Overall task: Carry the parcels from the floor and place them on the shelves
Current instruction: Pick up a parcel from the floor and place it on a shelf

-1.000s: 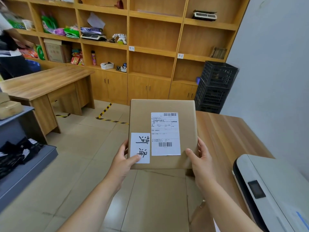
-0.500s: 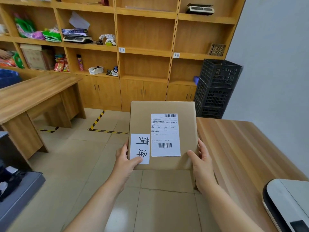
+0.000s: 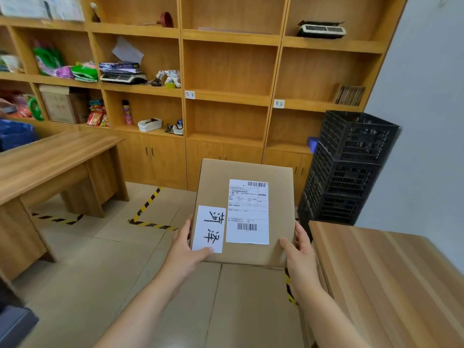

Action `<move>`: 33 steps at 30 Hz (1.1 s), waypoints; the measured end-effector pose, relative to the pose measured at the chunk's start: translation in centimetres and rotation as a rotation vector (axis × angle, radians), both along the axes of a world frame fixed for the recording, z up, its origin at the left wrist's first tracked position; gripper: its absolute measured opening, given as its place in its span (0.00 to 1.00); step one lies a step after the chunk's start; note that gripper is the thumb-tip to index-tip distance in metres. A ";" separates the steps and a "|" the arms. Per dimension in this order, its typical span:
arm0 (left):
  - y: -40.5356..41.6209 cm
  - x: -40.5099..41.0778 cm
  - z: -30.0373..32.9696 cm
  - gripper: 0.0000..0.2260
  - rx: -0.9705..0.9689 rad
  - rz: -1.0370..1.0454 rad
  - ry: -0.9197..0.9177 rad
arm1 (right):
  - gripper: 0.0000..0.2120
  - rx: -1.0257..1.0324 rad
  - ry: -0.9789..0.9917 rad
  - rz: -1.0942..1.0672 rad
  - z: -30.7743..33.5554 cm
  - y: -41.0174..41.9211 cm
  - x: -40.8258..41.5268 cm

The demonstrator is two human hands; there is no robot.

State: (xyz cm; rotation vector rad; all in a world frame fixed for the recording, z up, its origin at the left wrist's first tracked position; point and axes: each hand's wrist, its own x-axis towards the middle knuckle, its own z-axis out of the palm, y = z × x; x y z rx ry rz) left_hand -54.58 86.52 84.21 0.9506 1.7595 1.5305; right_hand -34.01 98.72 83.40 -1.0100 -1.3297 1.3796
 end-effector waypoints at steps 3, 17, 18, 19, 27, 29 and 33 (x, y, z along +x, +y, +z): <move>4.2 -2.7 -0.5 0.40 -0.002 0.029 -0.052 | 0.26 0.004 -0.035 0.032 0.1 4.9 -2.9; 23.6 -21.4 -1.6 0.39 0.006 0.008 -0.055 | 0.25 0.027 -0.155 0.011 -0.5 24.0 -21.0; 25.0 -23.3 -1.5 0.39 0.000 0.002 -0.056 | 0.25 0.030 -0.169 0.001 -0.4 25.3 -22.6; 26.4 -25.1 -1.3 0.40 -0.009 -0.006 -0.054 | 0.25 0.032 -0.176 -0.005 -0.1 26.6 -24.3; 37.2 -36.6 -0.1 0.32 0.005 -0.055 0.025 | 0.27 -0.001 -0.169 0.015 0.4 35.6 -35.9; 40.0 -38.6 -0.4 0.32 -0.006 -0.065 0.027 | 0.27 -0.013 -0.174 0.006 0.0 38.3 -37.8; 46.6 -42.2 -2.0 0.35 -0.038 -0.045 0.039 | 0.28 -0.017 -0.168 0.010 -0.8 44.5 -41.4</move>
